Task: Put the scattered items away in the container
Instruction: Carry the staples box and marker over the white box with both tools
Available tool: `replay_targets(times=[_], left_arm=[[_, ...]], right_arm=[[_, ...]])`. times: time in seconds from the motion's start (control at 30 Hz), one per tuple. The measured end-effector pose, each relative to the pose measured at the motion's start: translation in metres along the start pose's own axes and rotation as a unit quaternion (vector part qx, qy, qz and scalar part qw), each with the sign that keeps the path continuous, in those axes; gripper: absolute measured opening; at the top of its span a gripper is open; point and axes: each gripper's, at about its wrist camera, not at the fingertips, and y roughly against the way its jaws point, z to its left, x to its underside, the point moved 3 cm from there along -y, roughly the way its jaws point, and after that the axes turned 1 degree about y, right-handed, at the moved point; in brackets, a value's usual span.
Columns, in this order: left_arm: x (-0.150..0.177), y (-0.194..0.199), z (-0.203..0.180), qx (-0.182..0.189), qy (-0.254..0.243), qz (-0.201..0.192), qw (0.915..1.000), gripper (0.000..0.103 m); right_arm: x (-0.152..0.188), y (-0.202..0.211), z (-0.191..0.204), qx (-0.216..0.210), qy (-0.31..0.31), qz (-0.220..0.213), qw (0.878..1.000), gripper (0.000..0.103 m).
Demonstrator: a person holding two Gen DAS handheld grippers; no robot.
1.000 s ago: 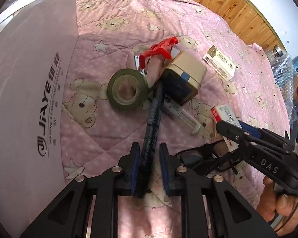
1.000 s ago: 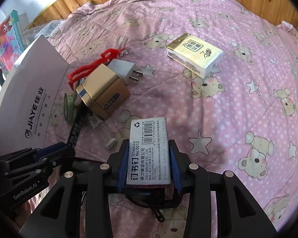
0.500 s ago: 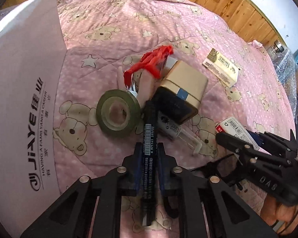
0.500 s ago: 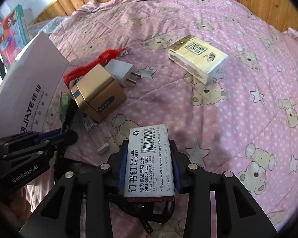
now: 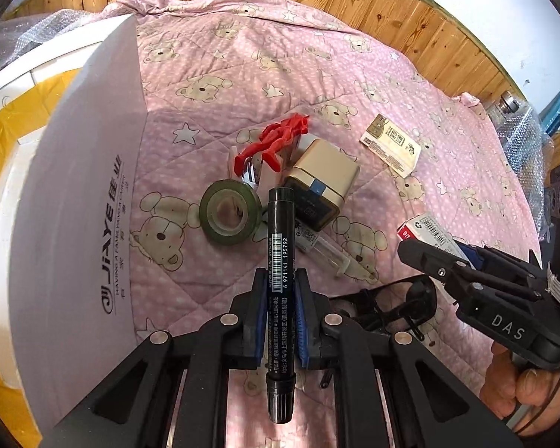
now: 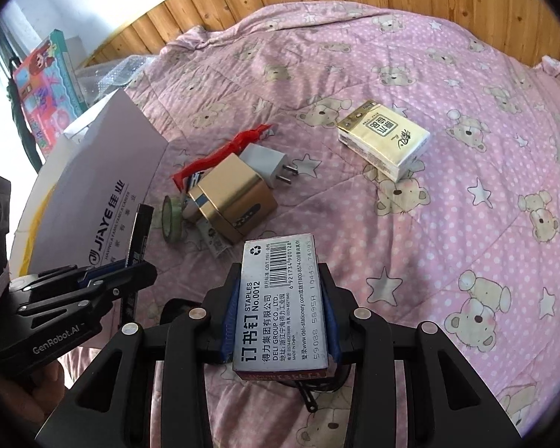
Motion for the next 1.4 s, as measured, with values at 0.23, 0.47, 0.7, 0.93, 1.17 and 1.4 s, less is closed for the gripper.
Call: replay_targets(times=[0.23, 0.47, 0.7, 0.93, 1.17, 1.4], left_arm=[[0.002, 0.019, -0.007, 0.004, -0.001, -0.02, 0.9998, 0.014], [0.004, 0.048, -0.011, 0.015, -0.001, -0.046, 0.9988, 0.014], [0.007, 0.075, -0.01, 0.028, 0.002, -0.068, 0.9973, 0.014], [0.004, 0.101, 0.0, 0.038, 0.017, -0.094, 0.9947, 0.014], [0.002, 0.124, 0.019, 0.045, 0.038, -0.116, 0.9914, 0.014], [0.001, 0.138, 0.039, 0.052, 0.055, -0.129, 0.9887, 0.014]], right_arm=[[0.005, 0.014, 0.021, -0.008, 0.018, -0.009, 1.0, 0.039], [0.01, 0.028, 0.041, -0.014, 0.033, -0.016, 0.999, 0.039], [0.008, 0.04, 0.067, -0.022, 0.054, -0.026, 0.998, 0.039], [0.002, 0.05, 0.089, -0.03, 0.068, -0.033, 0.997, 0.039], [-0.008, 0.056, 0.116, -0.036, 0.09, -0.038, 0.995, 0.039], [-0.02, 0.059, 0.14, -0.04, 0.11, -0.042, 0.992, 0.039]])
